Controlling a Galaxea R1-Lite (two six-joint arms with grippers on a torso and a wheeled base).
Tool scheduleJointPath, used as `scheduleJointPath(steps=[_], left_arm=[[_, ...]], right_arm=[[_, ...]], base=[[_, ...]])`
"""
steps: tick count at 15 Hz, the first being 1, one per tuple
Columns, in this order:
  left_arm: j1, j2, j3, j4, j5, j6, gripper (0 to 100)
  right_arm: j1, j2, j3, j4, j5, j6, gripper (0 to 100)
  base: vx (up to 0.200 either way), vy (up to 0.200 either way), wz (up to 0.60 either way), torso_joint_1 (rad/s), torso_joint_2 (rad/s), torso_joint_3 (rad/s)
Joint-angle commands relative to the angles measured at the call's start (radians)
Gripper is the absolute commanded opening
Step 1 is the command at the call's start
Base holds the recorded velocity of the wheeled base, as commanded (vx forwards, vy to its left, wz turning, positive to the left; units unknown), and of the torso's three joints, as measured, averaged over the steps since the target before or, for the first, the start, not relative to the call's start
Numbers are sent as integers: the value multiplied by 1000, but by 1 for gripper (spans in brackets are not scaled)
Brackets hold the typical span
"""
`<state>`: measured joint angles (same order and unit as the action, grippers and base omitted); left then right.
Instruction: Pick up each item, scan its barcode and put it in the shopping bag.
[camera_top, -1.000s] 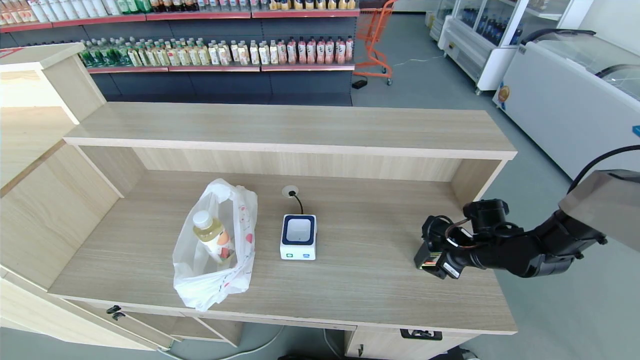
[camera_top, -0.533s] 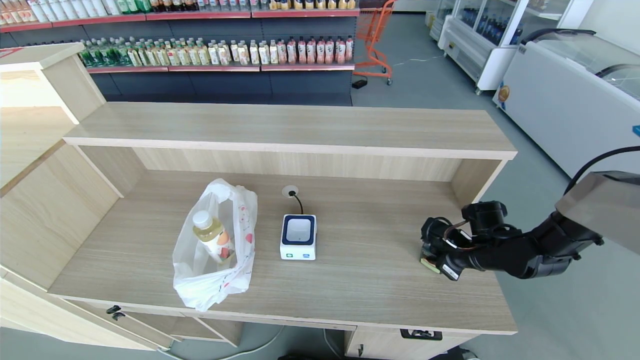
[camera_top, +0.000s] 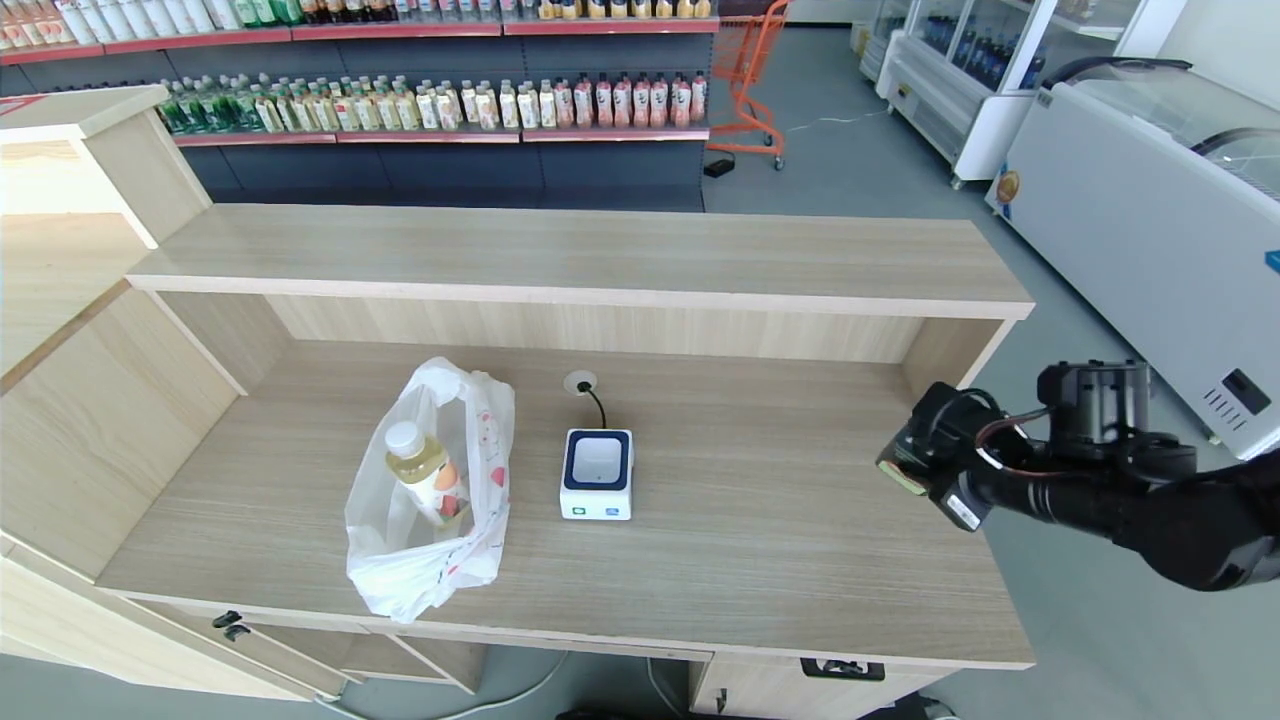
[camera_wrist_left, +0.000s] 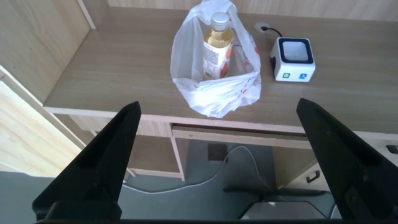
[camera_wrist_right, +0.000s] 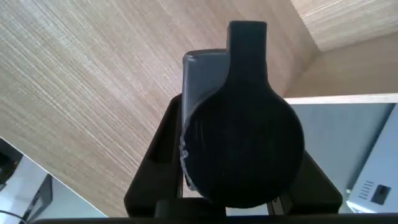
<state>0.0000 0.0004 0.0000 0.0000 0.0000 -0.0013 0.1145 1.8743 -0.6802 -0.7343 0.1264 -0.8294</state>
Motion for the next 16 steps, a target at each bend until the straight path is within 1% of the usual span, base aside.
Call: scheduleJointPath(steps=[1,2,3,4,5,6,7,8,9,10,11,12,14,16], left_arm=[[0,0,0,0,0,0,100],[0,0,0,0,0,0,100],[0,0,0,0,0,0,100],[0,0,0,0,0,0,100],[0,0,0,0,0,0,100],[0,0,0,0,0,0,100],[0,0,0,0,0,0,100],[0,0,0,0,0,0,100],[0,0,0,0,0,0,100],[0,0,0,0,0,0,100],[0,0,0,0,0,0,100],[0,0,0,0,0,0,100],[0,0,0,0,0,0,100],[0,0,0,0,0,0,100]], right_arm=[[-19,-225,255,-252,44,-220,0],[-39,-241,252,-255,174,-313,0],[-53,-239,252,-254,352,-441,0],[-55,-234,252,-252,435,-511,0],[-45,-219,251,-232,676,-807,0],[-22,-201,251,-203,808,-1047,0],[-1,-185,251,-155,895,-1219,0],[42,-158,249,-60,941,-1396,0],[96,-127,246,45,960,-1554,0],[126,-107,238,111,1007,-1659,0],[154,-89,234,138,1047,-1726,0],[202,-70,228,138,1064,-1781,0],[228,-53,189,130,1075,-1831,0],[267,-35,139,111,1079,-1846,0]], base=[[0,0,0,0,0,0],[0,0,0,0,0,0],[0,0,0,0,0,0],[0,0,0,0,0,0],[0,0,0,0,0,0],[0,0,0,0,0,0],[0,0,0,0,0,0],[0,0,0,0,0,0],[0,0,0,0,0,0],[0,0,0,0,0,0],[0,0,0,0,0,0],[0,0,0,0,0,0],[0,0,0,0,0,0],[0,0,0,0,0,0]])
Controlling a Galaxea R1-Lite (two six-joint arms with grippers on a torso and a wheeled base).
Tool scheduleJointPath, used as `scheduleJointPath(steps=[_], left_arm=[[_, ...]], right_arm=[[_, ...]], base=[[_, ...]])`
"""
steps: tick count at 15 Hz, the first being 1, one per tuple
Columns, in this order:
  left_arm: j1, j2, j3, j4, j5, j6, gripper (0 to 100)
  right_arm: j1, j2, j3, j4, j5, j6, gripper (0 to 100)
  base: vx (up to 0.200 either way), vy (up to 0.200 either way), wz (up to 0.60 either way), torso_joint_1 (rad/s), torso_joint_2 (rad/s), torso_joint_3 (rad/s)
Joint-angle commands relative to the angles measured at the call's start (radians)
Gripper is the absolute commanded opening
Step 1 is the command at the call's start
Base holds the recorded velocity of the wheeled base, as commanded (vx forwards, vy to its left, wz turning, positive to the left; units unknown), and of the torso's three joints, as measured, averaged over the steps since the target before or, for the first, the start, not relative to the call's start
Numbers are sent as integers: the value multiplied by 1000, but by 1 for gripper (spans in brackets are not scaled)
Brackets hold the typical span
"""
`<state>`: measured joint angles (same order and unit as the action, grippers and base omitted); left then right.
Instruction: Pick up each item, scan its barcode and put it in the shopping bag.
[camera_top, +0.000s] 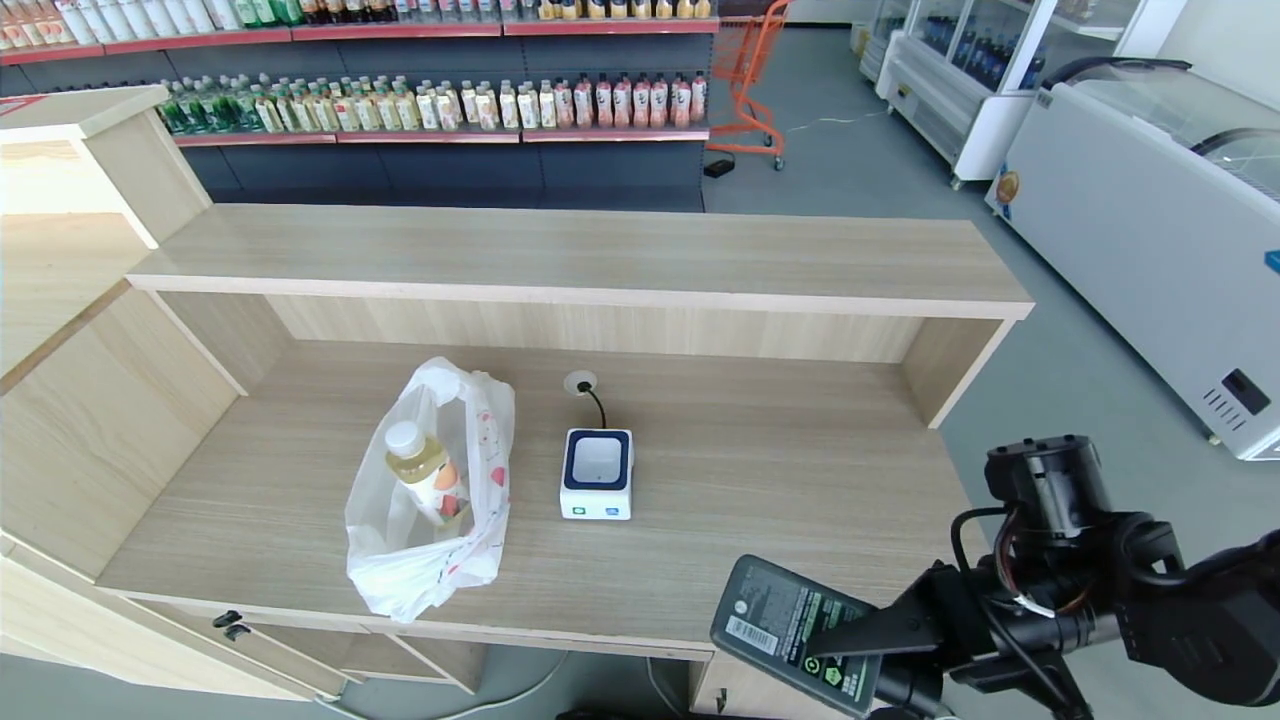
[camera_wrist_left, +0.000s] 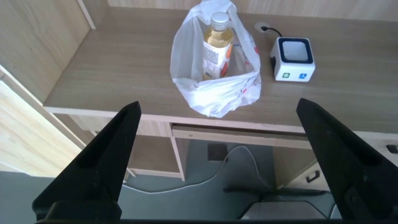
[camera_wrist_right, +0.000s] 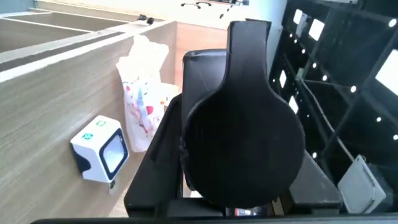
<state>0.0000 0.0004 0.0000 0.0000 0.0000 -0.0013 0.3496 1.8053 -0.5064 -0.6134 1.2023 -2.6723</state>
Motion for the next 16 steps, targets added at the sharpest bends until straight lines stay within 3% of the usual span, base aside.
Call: scheduleJointPath(steps=[1,4,8,16], left_arm=[[0,0,0,0,0,0,100],[0,0,0,0,0,0,100],[0,0,0,0,0,0,100],[0,0,0,0,0,0,100]], right_arm=[[57,46,-55,-29,22,-4,0],[124,91,-93,-91,42,-4,0],[127,141,-161,-100,42,-4,0],[127,140,-167,-135,42,-4,0]], base=[[0,0,0,0,0,0],[0,0,0,0,0,0],[0,0,0,0,0,0],[0,0,0,0,0,0]])
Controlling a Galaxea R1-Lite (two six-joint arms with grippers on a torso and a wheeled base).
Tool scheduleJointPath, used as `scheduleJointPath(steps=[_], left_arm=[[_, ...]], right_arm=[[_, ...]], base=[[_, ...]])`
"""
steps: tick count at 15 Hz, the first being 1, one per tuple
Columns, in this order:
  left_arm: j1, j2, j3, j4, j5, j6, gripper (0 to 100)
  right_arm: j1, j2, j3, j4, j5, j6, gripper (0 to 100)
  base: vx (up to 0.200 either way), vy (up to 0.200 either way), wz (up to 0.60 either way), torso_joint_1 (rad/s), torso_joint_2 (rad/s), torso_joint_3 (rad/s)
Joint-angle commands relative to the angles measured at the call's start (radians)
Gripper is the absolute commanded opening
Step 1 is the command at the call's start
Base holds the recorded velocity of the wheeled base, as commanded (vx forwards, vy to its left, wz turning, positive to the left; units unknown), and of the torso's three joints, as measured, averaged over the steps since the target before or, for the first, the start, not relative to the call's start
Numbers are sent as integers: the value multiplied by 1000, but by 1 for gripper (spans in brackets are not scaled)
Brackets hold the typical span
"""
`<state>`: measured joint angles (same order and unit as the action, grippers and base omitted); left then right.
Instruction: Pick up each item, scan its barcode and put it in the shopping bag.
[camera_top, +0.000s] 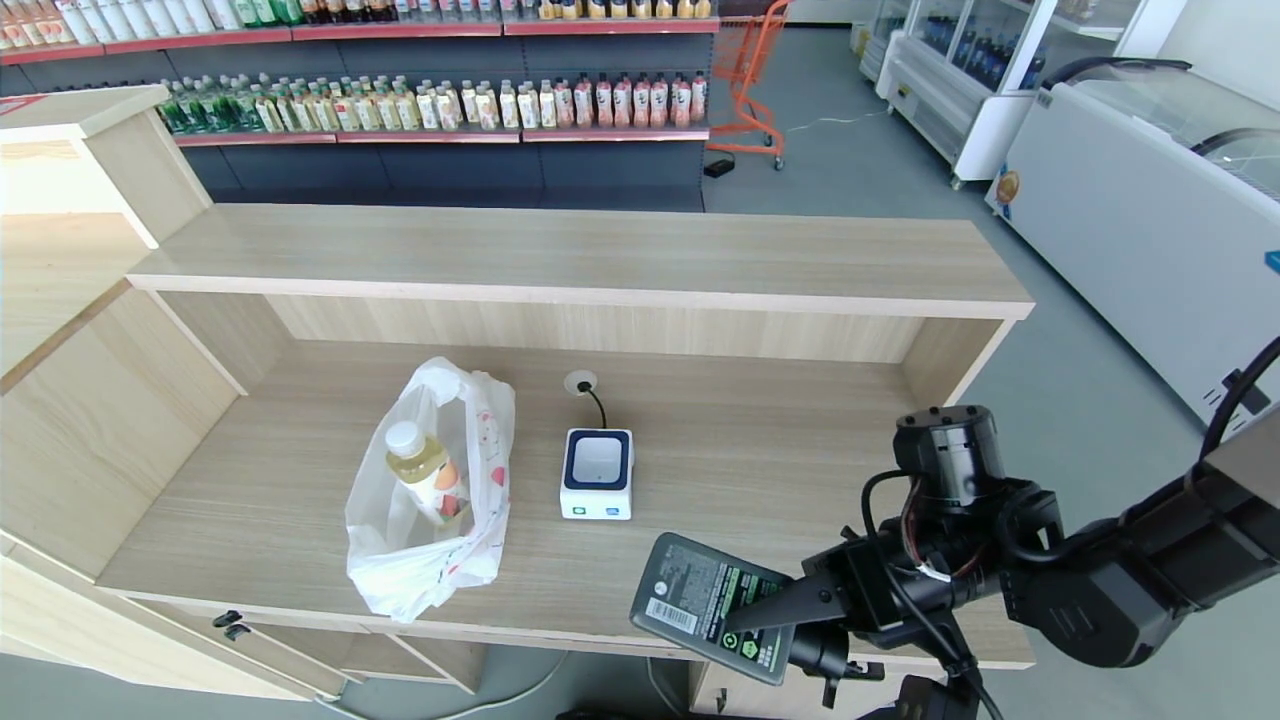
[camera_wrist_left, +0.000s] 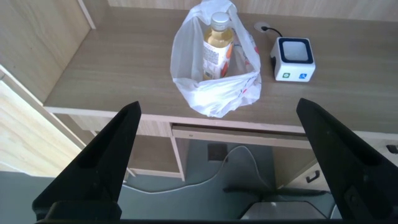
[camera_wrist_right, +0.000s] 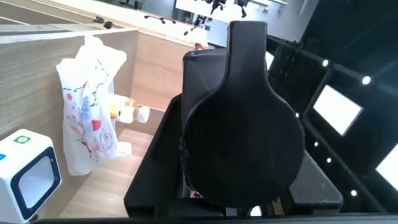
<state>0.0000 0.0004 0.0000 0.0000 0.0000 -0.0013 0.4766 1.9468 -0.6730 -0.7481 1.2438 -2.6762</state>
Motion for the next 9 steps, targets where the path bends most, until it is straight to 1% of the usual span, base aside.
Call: scheduleJointPath(steps=[1,5,7,8,9], left_arm=[[0,0,0,0,0,0,100],[0,0,0,0,0,0,100],[0,0,0,0,0,0,100],[0,0,0,0,0,0,100],[0,0,0,0,0,0,100]], right_arm=[[0,-6,3,0,0,-1,0],[-1,-29,21,0,0,-2,0],[-30,-75,58,9,-7,15,0],[-58,-128,56,23,-7,85,0],[-105,-201,59,24,-7,222,0]], base=[[0,0,0,0,0,0],[0,0,0,0,0,0],[0,0,0,0,0,0],[0,0,0,0,0,0],[0,0,0,0,0,0]])
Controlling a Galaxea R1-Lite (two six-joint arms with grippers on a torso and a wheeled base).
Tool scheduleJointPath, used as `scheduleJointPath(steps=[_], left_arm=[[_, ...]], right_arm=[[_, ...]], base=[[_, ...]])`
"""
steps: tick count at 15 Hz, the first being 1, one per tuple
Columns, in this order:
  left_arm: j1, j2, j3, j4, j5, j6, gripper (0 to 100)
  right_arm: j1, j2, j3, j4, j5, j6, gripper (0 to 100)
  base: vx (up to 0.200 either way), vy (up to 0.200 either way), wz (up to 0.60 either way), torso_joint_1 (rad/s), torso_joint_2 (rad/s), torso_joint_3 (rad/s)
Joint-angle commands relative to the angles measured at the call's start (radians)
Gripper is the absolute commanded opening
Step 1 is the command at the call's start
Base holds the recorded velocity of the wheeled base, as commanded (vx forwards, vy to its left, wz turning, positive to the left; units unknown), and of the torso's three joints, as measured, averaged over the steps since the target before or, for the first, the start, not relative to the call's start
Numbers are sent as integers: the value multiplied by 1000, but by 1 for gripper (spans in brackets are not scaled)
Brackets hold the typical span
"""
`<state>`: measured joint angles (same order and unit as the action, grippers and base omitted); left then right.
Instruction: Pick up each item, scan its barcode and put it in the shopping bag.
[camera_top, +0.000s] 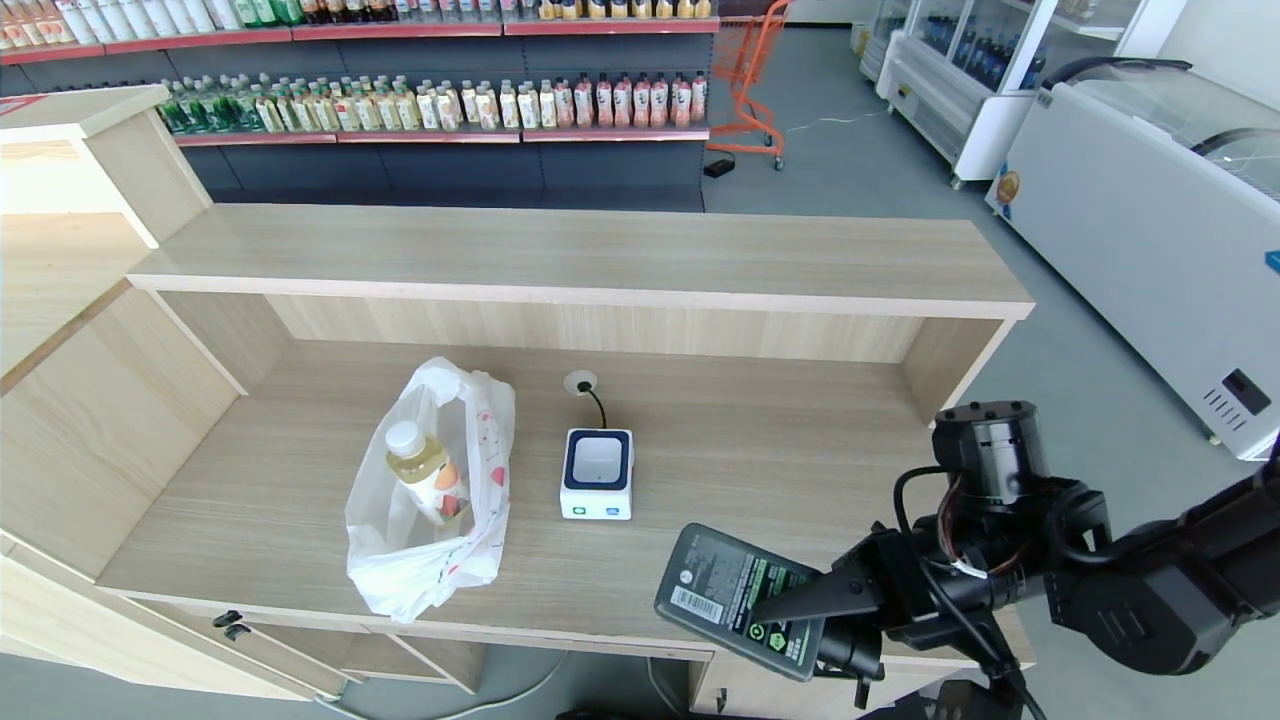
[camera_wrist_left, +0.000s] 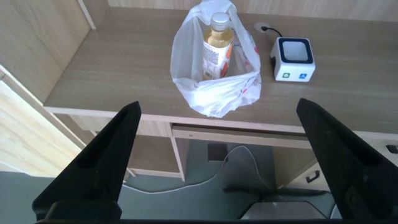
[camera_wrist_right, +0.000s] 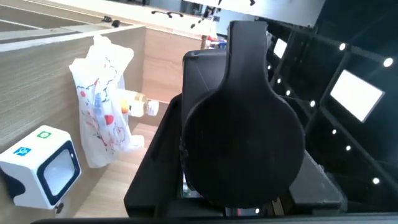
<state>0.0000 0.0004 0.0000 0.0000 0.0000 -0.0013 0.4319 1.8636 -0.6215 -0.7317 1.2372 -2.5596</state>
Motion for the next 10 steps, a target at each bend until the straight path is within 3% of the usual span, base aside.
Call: scheduleJointPath(steps=[1,4,5,6,8,9,10], left_arm=[[0,0,0,0,0,0,100],[0,0,0,0,0,0,100],[0,0,0,0,0,0,100],[0,0,0,0,0,0,100],[0,0,0,0,0,0,100],[0,0,0,0,0,0,100],[0,0,0,0,0,0,100]], right_arm=[[-91,-184,6,8,-7,277,0],[-193,-402,6,-14,-289,877,0],[-216,-422,12,-20,-317,937,0],[-282,-471,49,-25,-352,1303,0],[-346,-480,60,-26,-357,1592,0],[-418,-468,57,-26,-377,1894,0],[-460,-465,75,-26,-447,2084,0]], base=[[0,0,0,0,0,0],[0,0,0,0,0,0],[0,0,0,0,0,0],[0,0,0,0,0,0],[0,0,0,0,0,0],[0,0,0,0,0,0],[0,0,0,0,0,0]])
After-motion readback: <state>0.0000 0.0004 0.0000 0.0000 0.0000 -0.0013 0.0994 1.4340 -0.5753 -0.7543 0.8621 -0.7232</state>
